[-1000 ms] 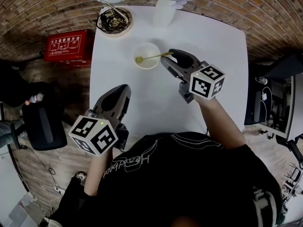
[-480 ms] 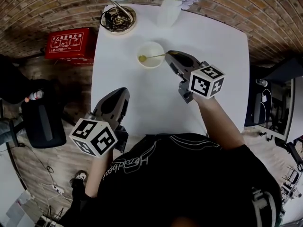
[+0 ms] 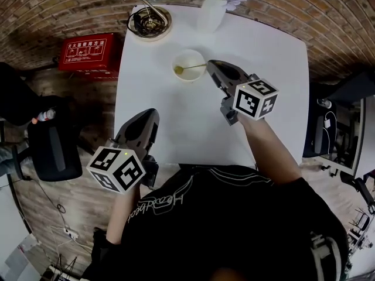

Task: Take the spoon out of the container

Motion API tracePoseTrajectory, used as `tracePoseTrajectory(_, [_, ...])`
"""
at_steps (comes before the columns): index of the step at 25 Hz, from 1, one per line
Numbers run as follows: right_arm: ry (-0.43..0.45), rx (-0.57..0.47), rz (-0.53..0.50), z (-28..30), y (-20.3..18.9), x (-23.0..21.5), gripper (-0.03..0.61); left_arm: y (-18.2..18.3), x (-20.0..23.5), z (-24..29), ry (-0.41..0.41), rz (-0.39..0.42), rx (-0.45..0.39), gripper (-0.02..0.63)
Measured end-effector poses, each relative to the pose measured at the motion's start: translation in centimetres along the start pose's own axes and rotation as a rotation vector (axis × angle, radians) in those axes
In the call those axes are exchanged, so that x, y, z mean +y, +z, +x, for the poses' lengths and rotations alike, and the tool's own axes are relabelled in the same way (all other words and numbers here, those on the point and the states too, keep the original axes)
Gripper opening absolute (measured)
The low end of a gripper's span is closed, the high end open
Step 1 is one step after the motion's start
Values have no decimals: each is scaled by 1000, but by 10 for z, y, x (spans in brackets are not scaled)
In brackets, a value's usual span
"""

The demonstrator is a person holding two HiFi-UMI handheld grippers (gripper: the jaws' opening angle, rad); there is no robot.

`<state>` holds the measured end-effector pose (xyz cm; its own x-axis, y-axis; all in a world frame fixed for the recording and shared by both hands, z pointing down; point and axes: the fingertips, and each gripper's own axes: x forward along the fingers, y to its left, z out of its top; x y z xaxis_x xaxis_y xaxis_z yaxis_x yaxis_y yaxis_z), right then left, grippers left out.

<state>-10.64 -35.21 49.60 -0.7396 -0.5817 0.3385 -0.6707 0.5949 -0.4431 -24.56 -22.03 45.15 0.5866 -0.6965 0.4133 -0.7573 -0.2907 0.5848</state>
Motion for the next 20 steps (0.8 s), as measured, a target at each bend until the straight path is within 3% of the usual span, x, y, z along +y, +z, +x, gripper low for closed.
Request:
tracePoseTrajectory(10, [-10,17,-66,-1,6,11,0,1,-1,-22,45,19,-42,6])
tracePoseTrajectory(20, [-23,-38,-97,-30,32,28,0,-1,-13,-47,57,24,-87,5])
